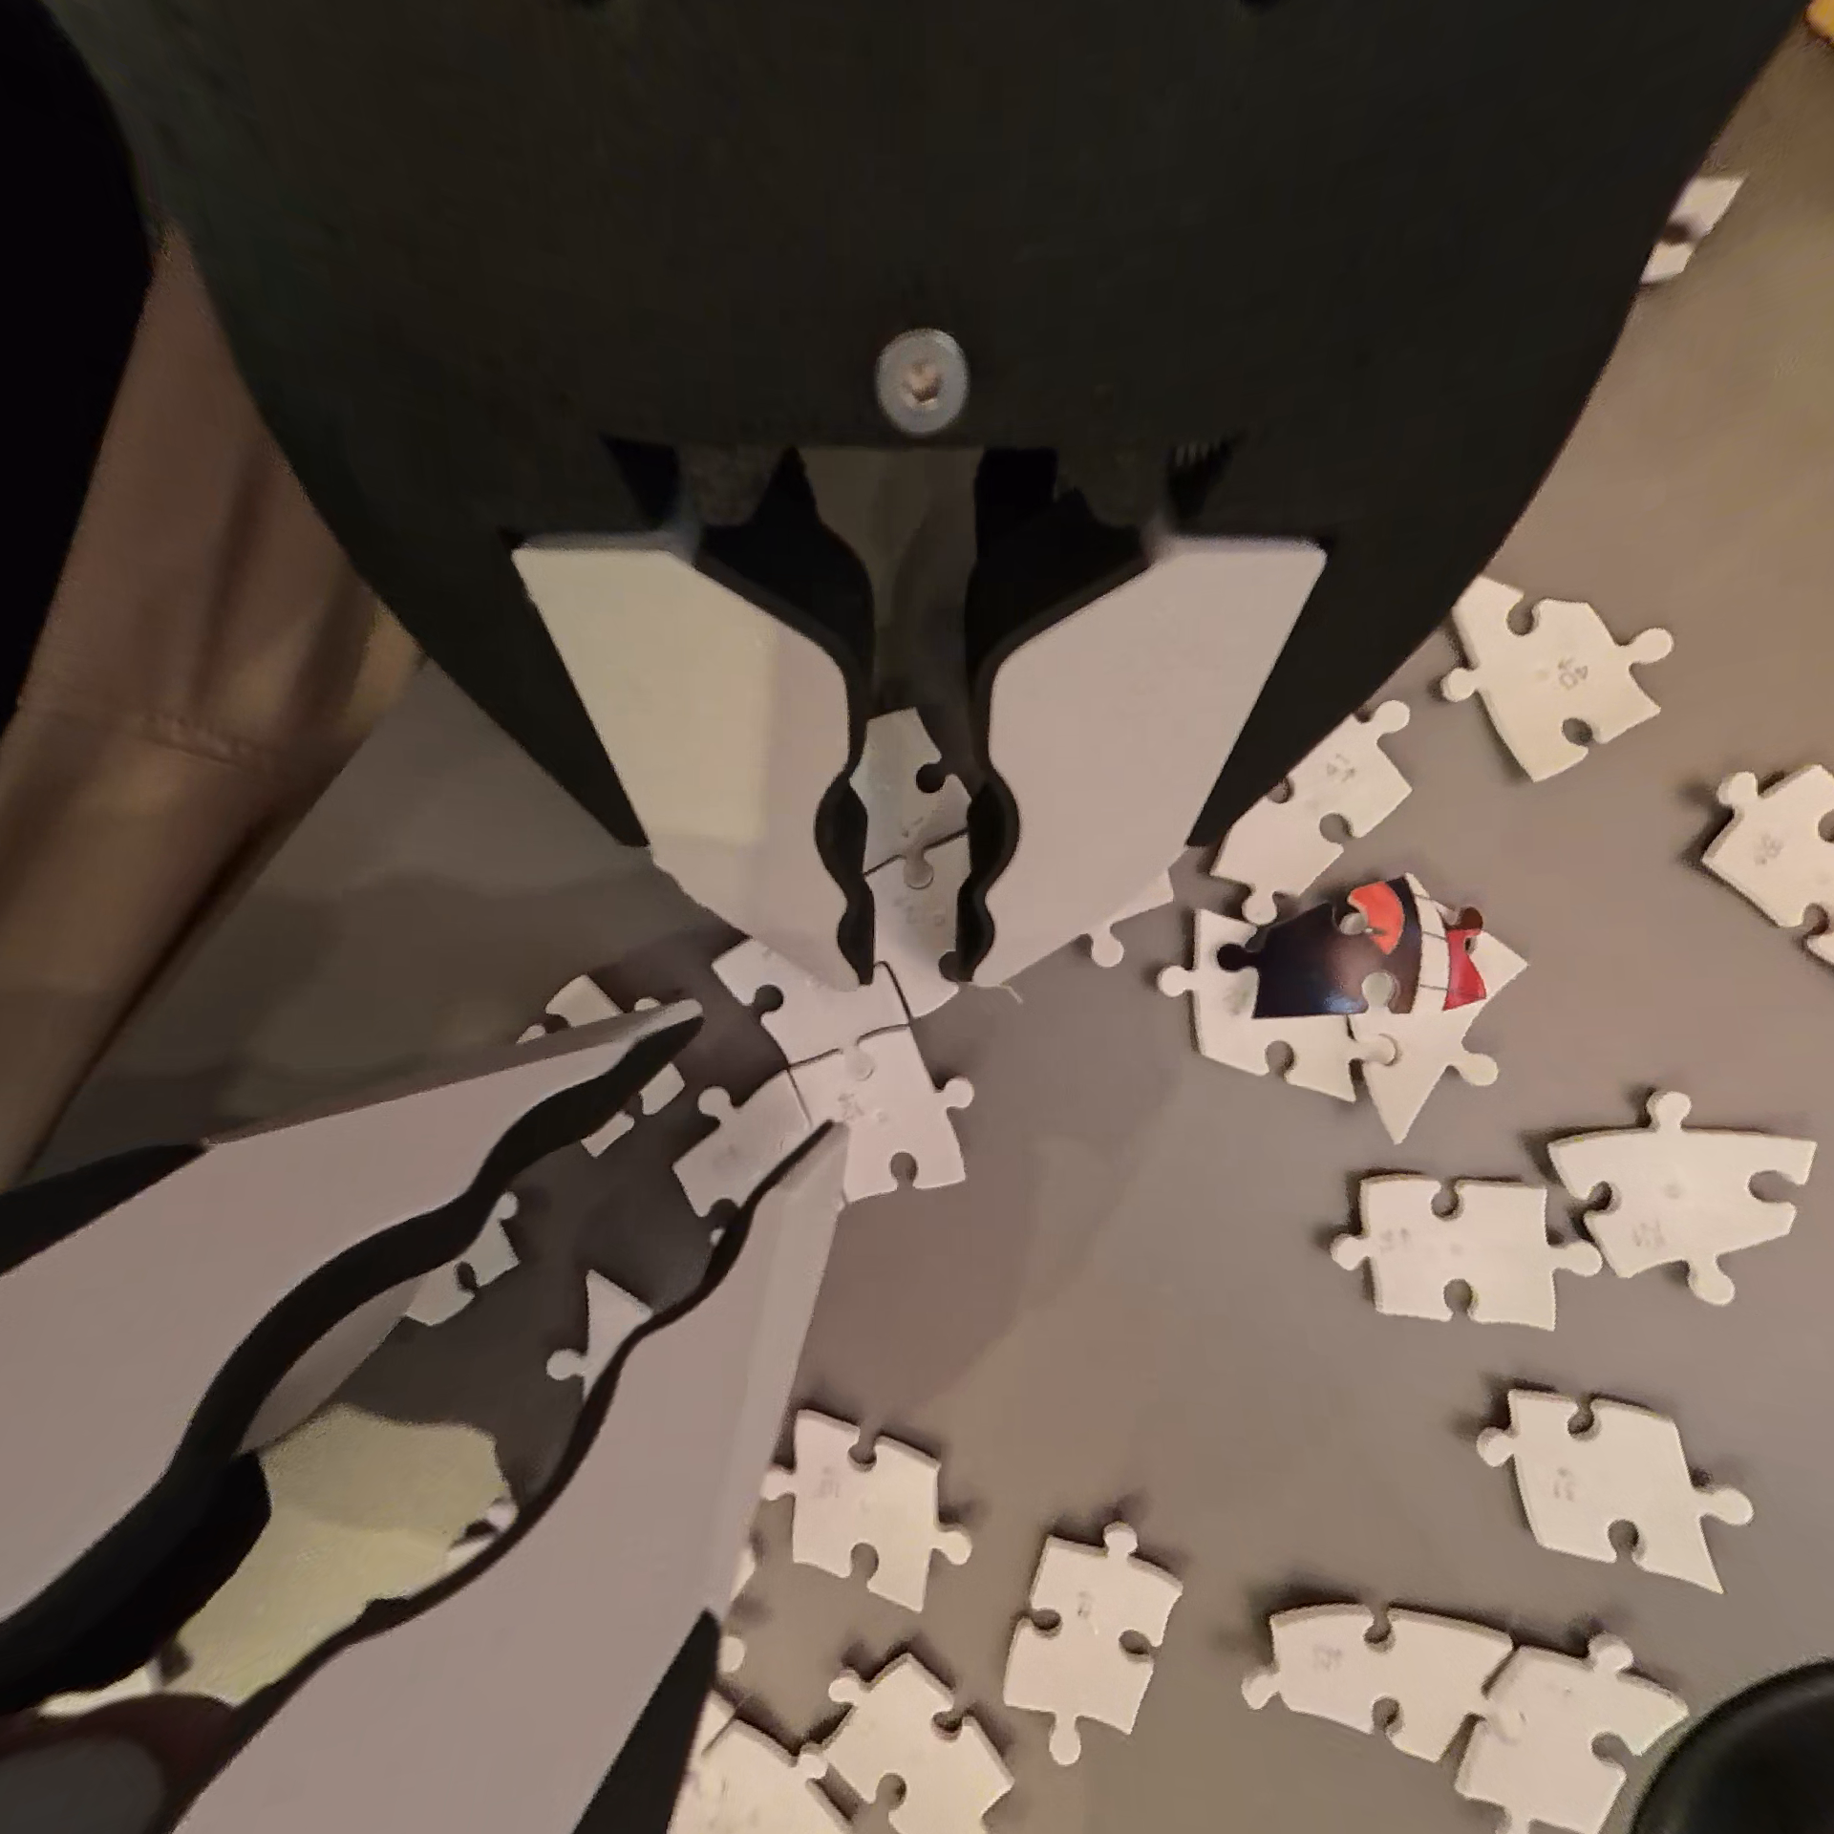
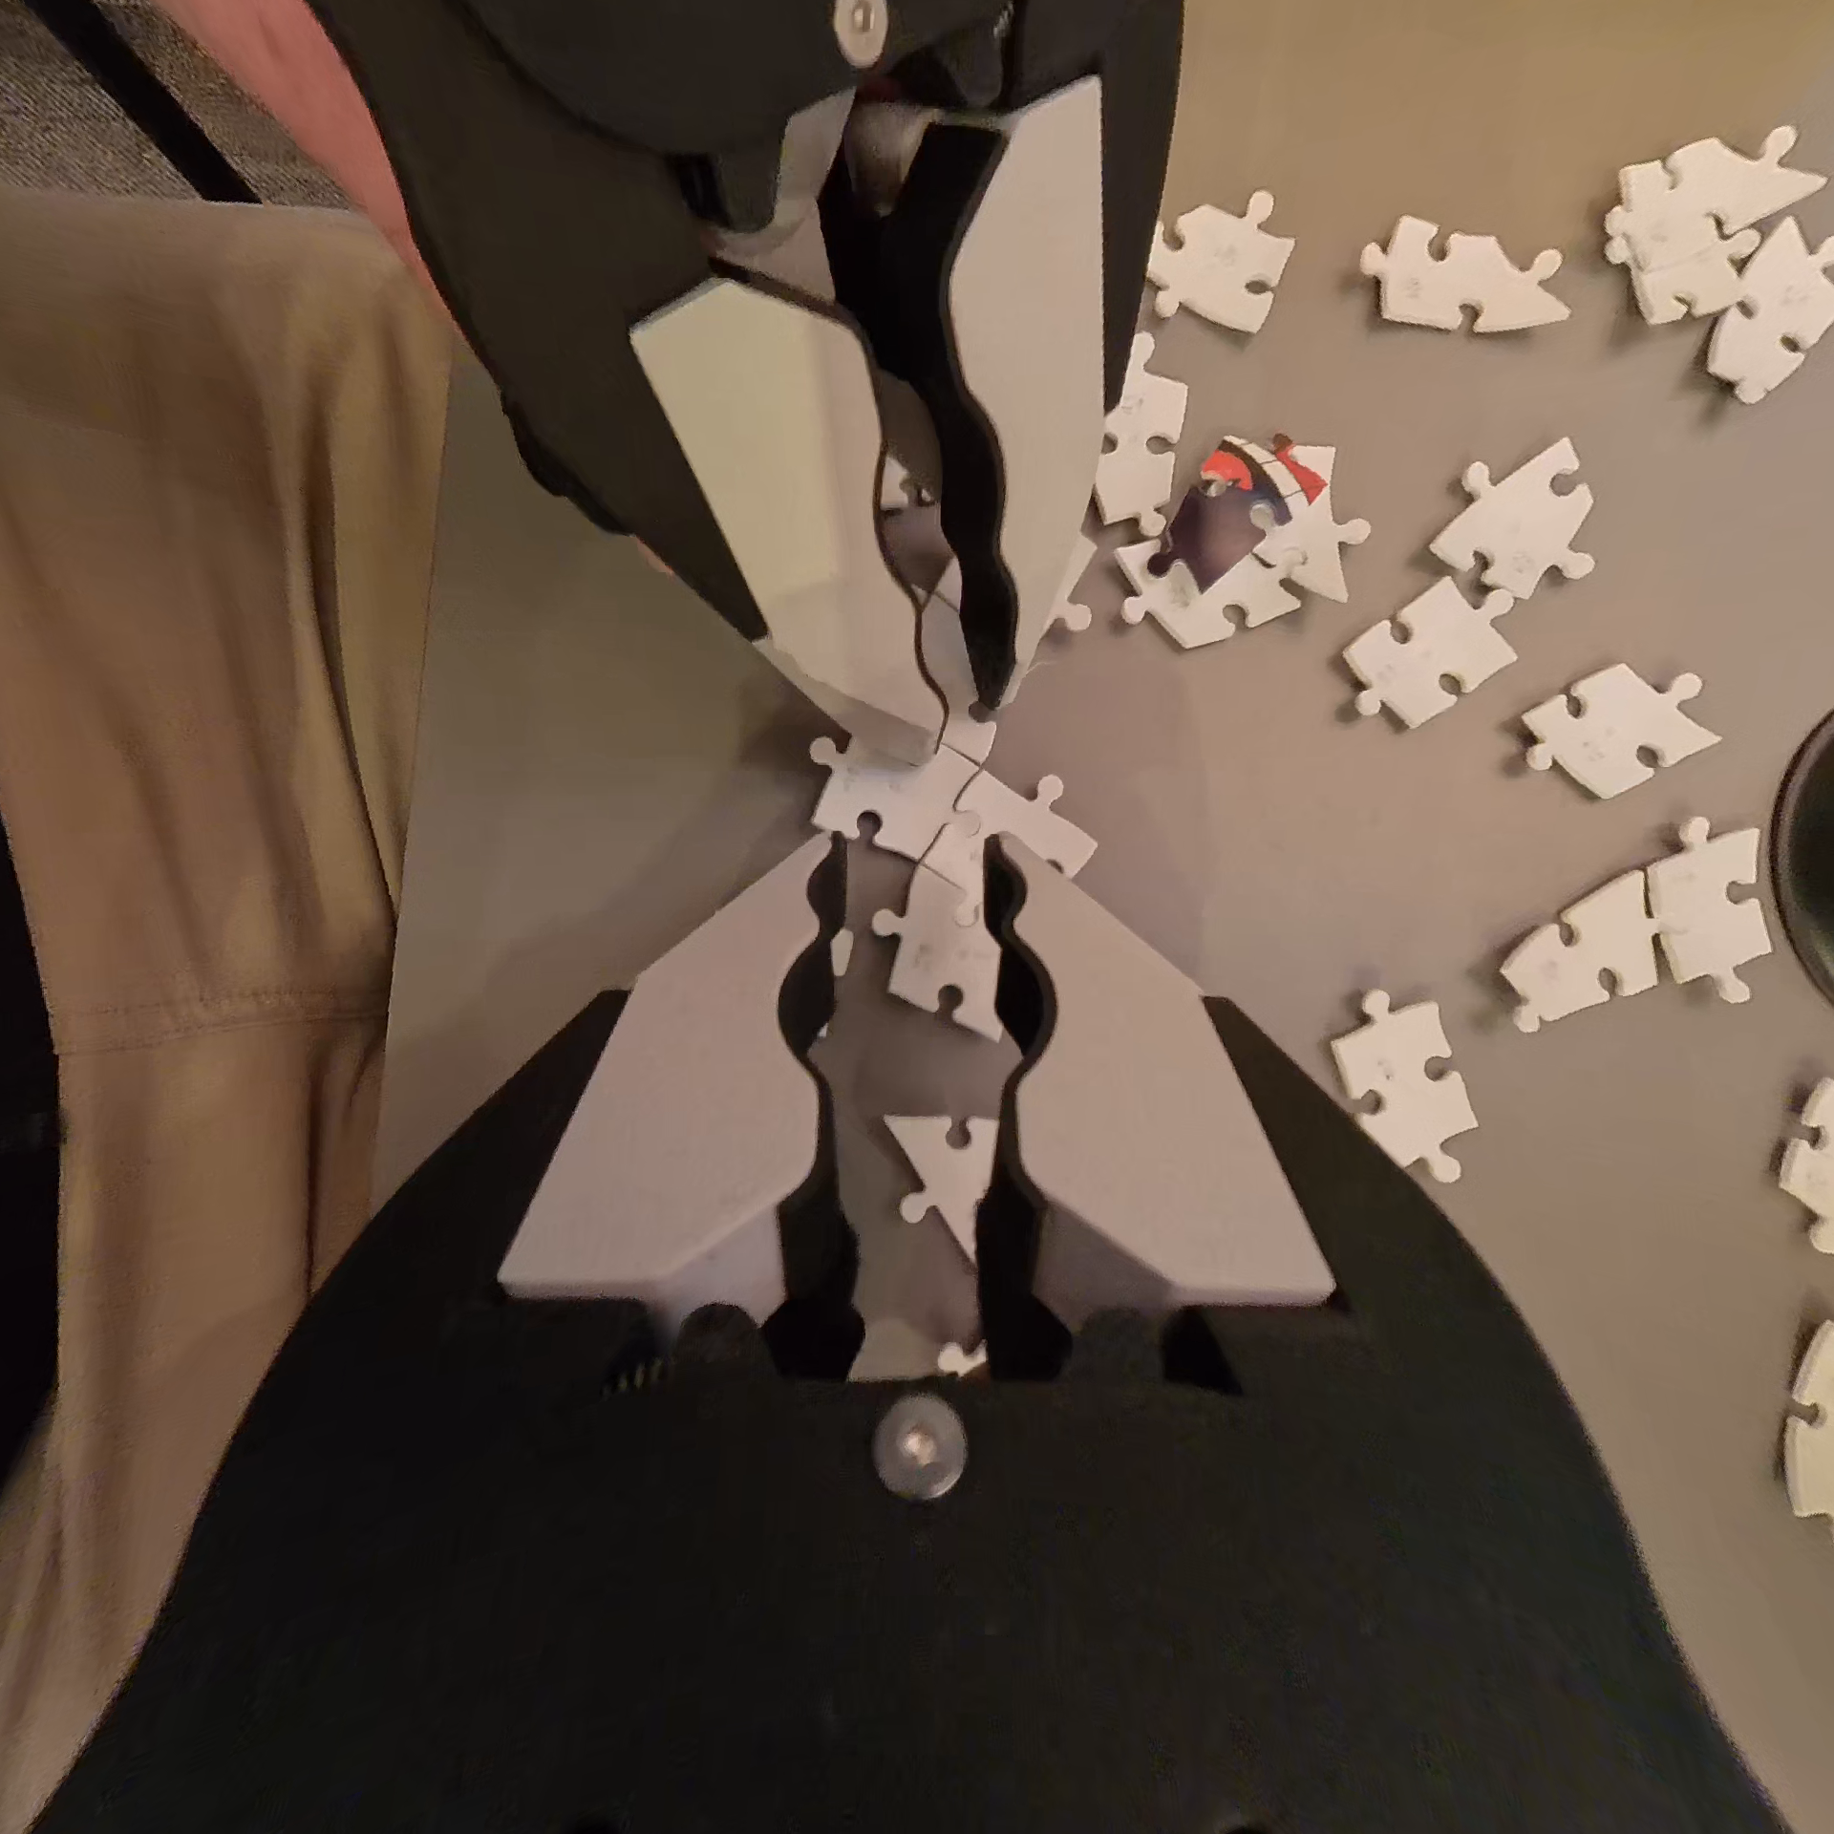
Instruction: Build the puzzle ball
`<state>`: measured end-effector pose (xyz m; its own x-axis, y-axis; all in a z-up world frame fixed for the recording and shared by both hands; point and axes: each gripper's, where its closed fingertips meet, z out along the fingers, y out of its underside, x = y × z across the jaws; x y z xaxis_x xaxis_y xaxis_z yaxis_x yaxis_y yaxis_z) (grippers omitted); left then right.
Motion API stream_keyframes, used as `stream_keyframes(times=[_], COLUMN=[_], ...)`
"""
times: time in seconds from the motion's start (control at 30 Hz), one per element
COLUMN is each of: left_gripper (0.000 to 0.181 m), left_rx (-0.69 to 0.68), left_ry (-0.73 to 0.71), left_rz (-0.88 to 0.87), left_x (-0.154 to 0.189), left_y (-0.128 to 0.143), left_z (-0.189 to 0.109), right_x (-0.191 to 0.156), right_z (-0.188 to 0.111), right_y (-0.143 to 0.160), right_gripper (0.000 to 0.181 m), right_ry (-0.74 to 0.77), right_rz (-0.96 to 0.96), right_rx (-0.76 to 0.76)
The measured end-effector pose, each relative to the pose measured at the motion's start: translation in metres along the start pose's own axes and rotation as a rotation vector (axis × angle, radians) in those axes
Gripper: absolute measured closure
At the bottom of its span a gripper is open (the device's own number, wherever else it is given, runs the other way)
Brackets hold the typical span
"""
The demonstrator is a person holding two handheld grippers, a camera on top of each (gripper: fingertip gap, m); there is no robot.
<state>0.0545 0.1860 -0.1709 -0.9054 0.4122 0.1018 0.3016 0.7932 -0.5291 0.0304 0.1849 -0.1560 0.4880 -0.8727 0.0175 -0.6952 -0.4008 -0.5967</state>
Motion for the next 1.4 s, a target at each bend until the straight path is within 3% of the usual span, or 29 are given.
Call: stream_keyframes(times=[0.03, 0.47, 0.63, 0.93, 1.4], left_gripper=[0.166, 0.164, 0.166, 0.164, 0.165], left_rx=[-0.001, 0.038, 0.036, -0.009, 0.013], left_ry=[-0.011, 0.033, -0.007, -0.050, -0.128], left_rz=[0.018, 0.003, 0.043, 0.064, 0.135], left_x=[0.000, 0.003, -0.001, 0.000, 0.003], left_y=[0.000, 0.000, 0.001, 0.008, 0.010], left_z=[0.000, -0.003, -0.015, -0.007, -0.006], right_x=[-0.001, -0.011, -0.012, -0.014, -0.023], right_z=[0.000, 0.022, 0.023, 0.023, 0.020], right_y=[-0.002, -0.005, -0.004, -0.004, -0.008], right_gripper=[0.156, 0.149, 0.149, 0.152, 0.133], right_ry=[-0.001, -0.053, -0.037, -0.027, -0.102], right_rz=[-0.006, -0.059, -0.079, -0.095, -0.015], right_rx=[0.009, 0.003, -0.028, -0.053, 0.022])
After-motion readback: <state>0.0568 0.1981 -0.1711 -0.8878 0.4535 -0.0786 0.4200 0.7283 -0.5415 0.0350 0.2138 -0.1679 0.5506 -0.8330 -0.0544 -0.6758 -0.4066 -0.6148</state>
